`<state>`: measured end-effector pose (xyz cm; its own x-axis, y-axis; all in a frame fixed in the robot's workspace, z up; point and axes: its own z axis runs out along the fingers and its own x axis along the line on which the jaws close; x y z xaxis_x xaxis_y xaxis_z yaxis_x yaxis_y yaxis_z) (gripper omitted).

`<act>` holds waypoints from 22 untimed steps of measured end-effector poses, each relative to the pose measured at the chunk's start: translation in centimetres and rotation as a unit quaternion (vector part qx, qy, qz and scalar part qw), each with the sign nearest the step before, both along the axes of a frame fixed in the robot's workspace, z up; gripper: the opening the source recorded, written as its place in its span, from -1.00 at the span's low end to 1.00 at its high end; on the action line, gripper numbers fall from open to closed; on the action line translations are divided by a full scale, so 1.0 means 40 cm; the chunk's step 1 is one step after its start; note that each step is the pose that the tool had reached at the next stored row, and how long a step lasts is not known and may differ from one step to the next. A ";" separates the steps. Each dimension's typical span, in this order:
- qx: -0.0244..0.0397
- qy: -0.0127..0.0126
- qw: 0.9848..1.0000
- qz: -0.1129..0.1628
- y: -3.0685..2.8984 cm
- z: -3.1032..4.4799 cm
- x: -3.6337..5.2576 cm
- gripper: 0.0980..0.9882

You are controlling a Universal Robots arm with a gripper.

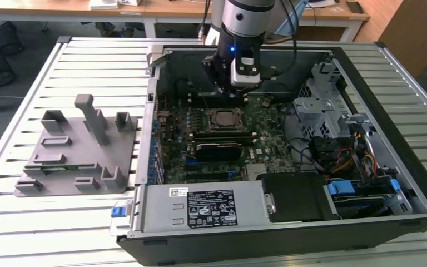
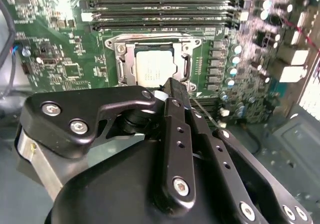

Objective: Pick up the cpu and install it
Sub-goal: 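Install the first cpu locking lever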

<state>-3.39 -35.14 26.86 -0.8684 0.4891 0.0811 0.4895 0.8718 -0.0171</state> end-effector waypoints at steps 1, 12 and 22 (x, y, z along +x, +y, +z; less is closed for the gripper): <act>0.000 0.000 1.000 0.009 0.000 0.000 0.000 -0.97; 0.006 -0.014 0.998 0.061 0.000 -0.004 -0.002 -0.97; 0.007 -0.031 0.993 0.113 0.000 -0.004 -0.004 -0.97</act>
